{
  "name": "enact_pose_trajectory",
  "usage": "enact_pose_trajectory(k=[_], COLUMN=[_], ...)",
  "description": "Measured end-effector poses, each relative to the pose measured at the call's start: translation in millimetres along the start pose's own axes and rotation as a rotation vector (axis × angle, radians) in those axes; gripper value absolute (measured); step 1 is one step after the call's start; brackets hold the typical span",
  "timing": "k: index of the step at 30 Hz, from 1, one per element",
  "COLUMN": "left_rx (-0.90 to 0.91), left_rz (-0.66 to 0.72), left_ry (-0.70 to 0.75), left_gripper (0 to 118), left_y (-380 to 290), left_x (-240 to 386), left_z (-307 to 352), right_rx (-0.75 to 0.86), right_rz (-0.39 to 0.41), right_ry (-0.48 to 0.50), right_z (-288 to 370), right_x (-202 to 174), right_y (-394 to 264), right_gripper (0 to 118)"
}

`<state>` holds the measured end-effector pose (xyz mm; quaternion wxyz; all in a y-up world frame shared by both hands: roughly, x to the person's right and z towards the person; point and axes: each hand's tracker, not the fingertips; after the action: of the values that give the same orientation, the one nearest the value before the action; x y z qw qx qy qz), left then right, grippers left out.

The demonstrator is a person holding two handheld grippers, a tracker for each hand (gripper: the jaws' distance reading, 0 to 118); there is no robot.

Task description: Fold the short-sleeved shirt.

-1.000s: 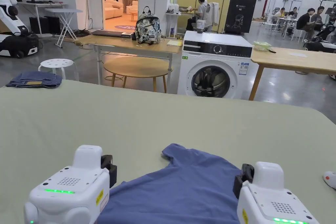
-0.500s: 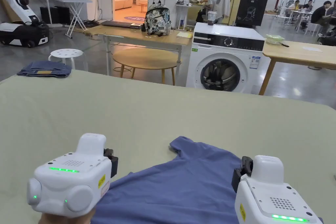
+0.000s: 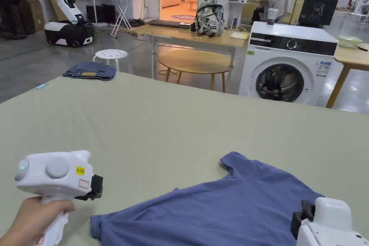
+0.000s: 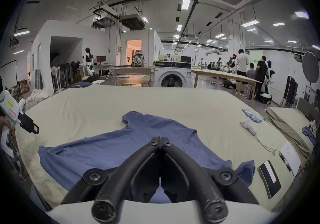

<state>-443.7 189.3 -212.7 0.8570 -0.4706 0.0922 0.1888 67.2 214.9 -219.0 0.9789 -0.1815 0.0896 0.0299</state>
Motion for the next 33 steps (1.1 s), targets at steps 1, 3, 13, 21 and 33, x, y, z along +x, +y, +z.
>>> enact_pose_trajectory(k=[1,3,13,21,33], left_rx=[-0.026,-0.042,-0.129,-0.135,-0.040], left_rz=[0.022,0.054,0.061,-0.084,0.026], left_ry=[-0.001,0.008,0.191,0.266,0.086], left_gripper=[14,45,55,12,0], left_y=[1.4,0.1,-24.2,-30.8,-23.7], left_x=[-6.9,-13.6,9.8,45.3,18.7], left_z=[-6.3,-16.1,-54.7,-60.1,-30.9], right_rx=[-0.010,-0.025,-0.079,-0.098,-0.136], right_rz=[0.001,0.001,0.007,-0.006,-0.004], right_ry=[-0.001,0.001,-0.003,-0.004,0.000], right_z=[-2.1,-5.6,-12.6,-17.2,-54.4], right_x=[-0.4,-0.8,-0.6,2.4,29.8], right_y=[-2.1,-6.1,-17.7,-23.3,-4.9], right_gripper=[0,0,0,0,0])
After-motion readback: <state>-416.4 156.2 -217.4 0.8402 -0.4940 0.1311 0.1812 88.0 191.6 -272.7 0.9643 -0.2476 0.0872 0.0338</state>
